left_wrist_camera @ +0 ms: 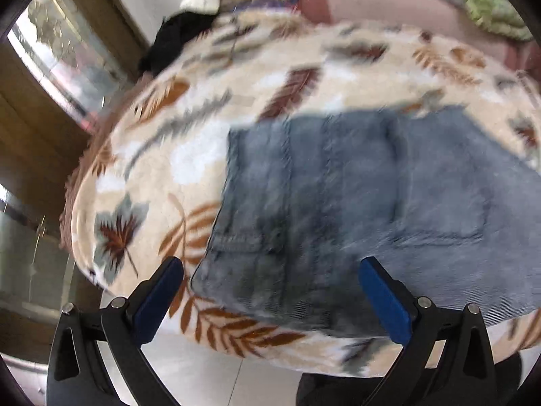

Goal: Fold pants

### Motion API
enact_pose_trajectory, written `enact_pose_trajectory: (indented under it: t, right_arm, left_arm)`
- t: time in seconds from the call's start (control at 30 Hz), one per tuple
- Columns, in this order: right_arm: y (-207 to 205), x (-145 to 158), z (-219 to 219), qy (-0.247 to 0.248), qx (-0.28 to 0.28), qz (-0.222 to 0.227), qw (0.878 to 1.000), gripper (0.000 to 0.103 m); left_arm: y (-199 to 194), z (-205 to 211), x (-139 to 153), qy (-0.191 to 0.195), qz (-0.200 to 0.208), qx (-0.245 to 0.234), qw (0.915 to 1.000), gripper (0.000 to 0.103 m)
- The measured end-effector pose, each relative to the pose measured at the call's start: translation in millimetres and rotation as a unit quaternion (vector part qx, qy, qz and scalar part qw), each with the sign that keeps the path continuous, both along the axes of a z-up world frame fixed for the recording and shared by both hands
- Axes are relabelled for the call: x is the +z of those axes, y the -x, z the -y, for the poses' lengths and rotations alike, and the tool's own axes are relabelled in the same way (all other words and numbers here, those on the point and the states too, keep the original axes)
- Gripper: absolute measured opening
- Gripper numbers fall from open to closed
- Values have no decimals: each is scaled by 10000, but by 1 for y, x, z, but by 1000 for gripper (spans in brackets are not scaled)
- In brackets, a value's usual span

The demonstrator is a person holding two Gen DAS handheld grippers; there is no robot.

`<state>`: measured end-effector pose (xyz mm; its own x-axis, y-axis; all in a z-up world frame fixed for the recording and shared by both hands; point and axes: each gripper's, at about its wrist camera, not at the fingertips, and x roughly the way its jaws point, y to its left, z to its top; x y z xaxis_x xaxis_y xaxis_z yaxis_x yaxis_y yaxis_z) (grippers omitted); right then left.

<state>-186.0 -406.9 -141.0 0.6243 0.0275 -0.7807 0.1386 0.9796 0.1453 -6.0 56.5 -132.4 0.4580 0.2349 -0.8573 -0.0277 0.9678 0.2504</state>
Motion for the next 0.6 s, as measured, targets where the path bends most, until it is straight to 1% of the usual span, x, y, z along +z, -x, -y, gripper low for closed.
enact_pose_trajectory:
  t: [0.07,0.13,0.2,0.23,0.3,0.4,0.47,0.5,0.53,0.6]
  right_arm:
    - [10,11,15,-72,-141,197,9997,103]
    - [20,19,32,-17,-353,284,9990,103]
    - [29,23,42,5,-498,366,9981,103]
    - [31,24,46,-16,-556,406,9976,103]
    - [37,23,50,-186,-627,429,9969,103]
    - [30,17,47,-342,-612,419,9967,101]
    - [24,12,47,-498,-587,434,9961,98]
    - [20,8,46,-603,-577,410,9957,97]
    - [14,3,43,-741,-564,369,9950,97]
    - [7,-2,37,-803,-481,362,9950,97]
  left_arm:
    - [4,15,15,131,192,-250,9994,103]
    - [8,38,27,199,365,-603,9973,103]
    - [13,64,29,191,442,-1017,9937,103]
    - [14,74,26,155,422,-1148,9924,103]
    - [14,93,14,32,233,-1260,9918,103]
    - [12,105,-7,142,-103,-1285,9916,103]
    - [12,106,-20,45,-283,-1226,9920,103]
    - [11,106,-29,-53,-409,-1169,9923,103]
    - [11,106,-35,-67,-515,-1122,9923,103]
    - [11,99,-42,107,-636,-1026,9926,103]
